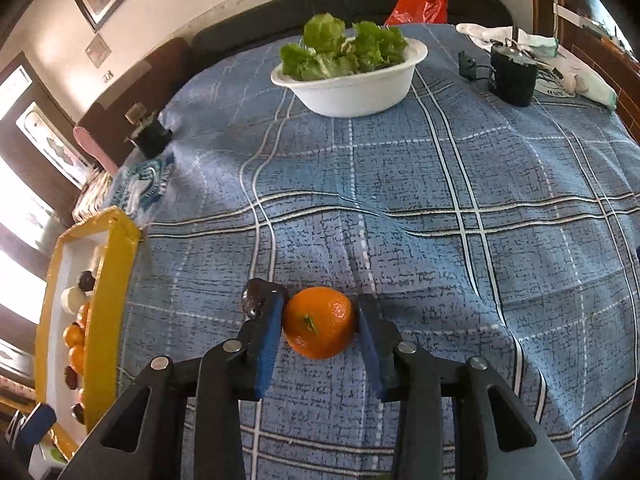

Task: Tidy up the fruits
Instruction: 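Grasp the last orange with the right tool while the left tool grasps a dark plum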

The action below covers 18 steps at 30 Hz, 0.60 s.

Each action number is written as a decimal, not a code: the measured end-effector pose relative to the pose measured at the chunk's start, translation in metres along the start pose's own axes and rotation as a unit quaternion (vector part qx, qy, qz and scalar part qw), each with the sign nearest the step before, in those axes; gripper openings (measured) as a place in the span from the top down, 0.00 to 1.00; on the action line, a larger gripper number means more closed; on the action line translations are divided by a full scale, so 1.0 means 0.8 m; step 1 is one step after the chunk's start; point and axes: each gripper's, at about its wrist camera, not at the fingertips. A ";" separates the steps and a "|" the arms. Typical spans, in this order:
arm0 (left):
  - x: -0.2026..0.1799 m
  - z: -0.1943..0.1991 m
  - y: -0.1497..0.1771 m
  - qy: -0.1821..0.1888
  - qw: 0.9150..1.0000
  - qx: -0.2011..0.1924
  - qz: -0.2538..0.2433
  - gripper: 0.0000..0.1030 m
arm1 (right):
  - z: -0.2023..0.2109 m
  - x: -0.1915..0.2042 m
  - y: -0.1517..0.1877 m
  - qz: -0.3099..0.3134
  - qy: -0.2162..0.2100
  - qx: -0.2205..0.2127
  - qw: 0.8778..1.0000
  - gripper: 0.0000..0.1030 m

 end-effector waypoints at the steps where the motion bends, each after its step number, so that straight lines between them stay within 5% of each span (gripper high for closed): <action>1: 0.001 0.002 -0.001 0.000 1.000 -0.001 0.001 0.40 | 0.013 0.000 0.000 -0.001 -0.006 -0.008 1.000 0.62; 8: 0.011 0.033 -0.028 0.020 1.000 -0.018 0.012 0.40 | 0.163 0.047 -0.022 0.046 -0.032 -0.110 0.992 0.62; 18: -0.017 0.096 -0.099 0.036 0.997 -0.070 -0.009 0.39 | 0.393 0.100 -0.077 0.071 -0.024 -0.288 0.955 0.61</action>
Point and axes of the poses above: each gripper's, at about its wrist camera, not at the fingertips, and z roughly against the way its jaws point, x to its left, y to its underside, and after that the axes turned 7 degrees about x, right-handed
